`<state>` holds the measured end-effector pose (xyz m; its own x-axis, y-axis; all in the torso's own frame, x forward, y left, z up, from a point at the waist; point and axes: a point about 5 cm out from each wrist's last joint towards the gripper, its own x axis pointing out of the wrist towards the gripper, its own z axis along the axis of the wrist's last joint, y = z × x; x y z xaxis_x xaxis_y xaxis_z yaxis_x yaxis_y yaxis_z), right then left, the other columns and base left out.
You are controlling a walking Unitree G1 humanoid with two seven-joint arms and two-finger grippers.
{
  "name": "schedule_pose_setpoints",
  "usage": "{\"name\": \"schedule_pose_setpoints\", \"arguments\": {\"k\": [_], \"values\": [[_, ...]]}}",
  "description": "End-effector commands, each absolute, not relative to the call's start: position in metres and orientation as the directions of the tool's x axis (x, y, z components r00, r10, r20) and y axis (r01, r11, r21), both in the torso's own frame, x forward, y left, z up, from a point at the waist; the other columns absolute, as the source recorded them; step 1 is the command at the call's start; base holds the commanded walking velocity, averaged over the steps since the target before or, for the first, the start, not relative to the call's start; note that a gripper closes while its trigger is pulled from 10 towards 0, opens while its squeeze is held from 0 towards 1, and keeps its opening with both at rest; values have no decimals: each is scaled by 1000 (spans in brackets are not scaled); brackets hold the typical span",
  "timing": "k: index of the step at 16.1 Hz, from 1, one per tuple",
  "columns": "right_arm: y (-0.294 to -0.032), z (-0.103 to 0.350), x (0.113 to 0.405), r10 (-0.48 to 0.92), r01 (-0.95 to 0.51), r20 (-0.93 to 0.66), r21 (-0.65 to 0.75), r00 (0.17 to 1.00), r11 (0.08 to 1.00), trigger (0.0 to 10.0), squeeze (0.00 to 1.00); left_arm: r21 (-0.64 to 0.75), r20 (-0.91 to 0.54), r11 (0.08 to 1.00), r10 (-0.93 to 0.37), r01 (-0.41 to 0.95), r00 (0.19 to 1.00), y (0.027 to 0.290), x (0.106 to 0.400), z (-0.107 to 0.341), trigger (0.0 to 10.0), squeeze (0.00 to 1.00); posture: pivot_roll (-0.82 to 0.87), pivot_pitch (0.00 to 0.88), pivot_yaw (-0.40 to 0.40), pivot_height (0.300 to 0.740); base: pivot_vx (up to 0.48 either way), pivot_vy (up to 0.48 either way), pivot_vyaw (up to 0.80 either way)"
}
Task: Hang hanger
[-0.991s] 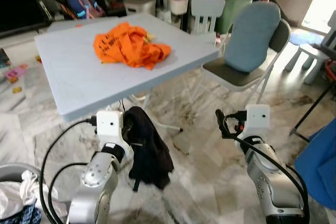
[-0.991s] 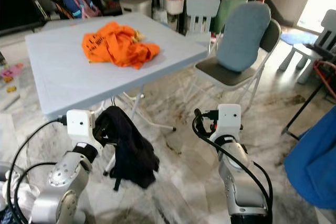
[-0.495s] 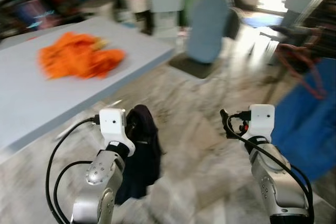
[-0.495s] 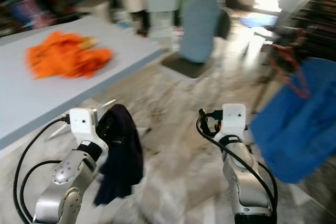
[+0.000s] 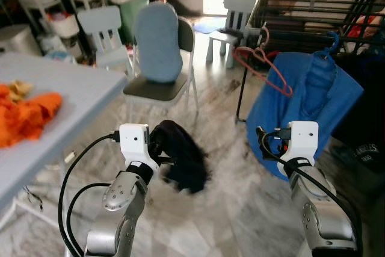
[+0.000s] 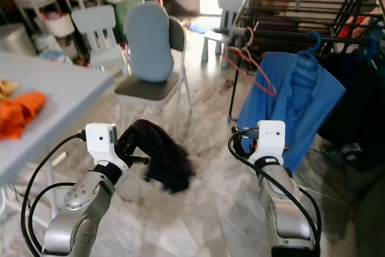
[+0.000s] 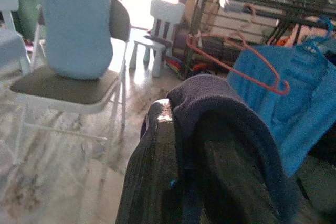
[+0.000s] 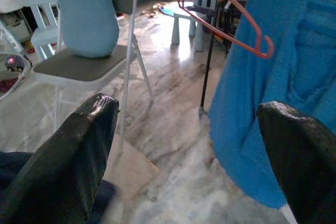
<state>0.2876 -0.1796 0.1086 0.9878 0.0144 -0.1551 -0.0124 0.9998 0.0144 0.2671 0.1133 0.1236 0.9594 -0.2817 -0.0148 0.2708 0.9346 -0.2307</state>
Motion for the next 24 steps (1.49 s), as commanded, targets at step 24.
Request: {"name": "schedule_pose_setpoints", "arguments": {"k": [24], "values": [[-160, 112, 296, 46, -45, -129, 11, 991, 999, 10000, 0, -225, -31, 921, -333, 318, 943, 122, 266, 116, 10000, 0, -91, 14, 50, 740, 253, 105, -302]]}}
